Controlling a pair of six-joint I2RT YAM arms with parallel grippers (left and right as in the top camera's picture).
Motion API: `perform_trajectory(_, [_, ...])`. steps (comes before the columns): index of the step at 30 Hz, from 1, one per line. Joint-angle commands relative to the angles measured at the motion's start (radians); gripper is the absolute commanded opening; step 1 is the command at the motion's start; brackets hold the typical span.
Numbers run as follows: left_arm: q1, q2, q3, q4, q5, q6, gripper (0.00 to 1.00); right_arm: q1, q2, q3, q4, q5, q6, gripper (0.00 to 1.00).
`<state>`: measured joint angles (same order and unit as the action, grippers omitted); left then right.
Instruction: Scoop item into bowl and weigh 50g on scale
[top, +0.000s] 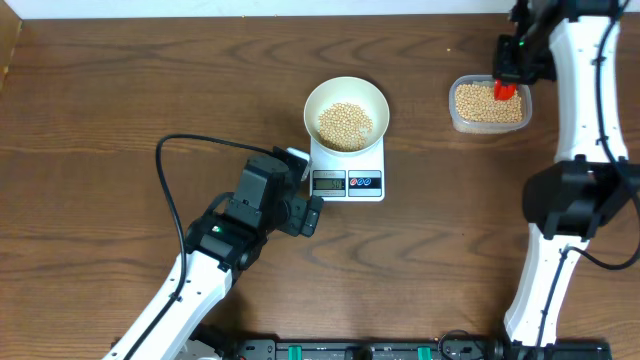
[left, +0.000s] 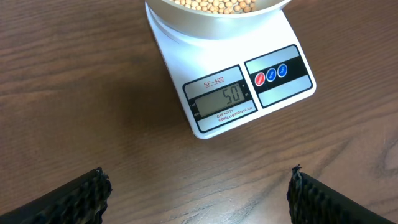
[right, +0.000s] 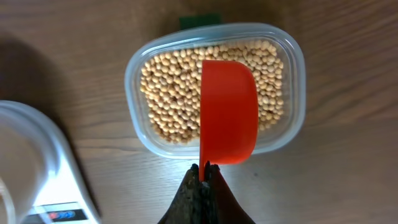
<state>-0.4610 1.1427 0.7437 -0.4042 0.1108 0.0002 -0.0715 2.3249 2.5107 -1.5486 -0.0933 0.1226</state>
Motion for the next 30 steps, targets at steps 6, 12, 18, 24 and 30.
perform_trajectory(6, [-0.001, -0.004, 0.006, -0.002, 0.010, 0.003, 0.93, -0.137, -0.016, -0.005, 0.000, -0.320, -0.017, 0.01])
perform_trajectory(12, [-0.001, -0.004, 0.006, -0.002, 0.010, 0.003, 0.93, -0.159, -0.016, -0.005, -0.037, -0.362, -0.094, 0.01])
perform_trajectory(18, [-0.001, -0.004, 0.006, -0.002, 0.010, 0.003, 0.93, -0.151, -0.018, -0.005, 0.011, -0.361, -0.083, 0.01])
perform_trajectory(24, [-0.001, -0.004, 0.006, -0.002, 0.010, 0.003, 0.93, -0.118, -0.019, -0.005, 0.022, -0.267, -0.094, 0.02])
perform_trajectory(30, [-0.001, -0.004, 0.006, -0.002, 0.010, 0.003, 0.93, -0.103, -0.030, -0.005, 0.038, -0.233, -0.094, 0.02])
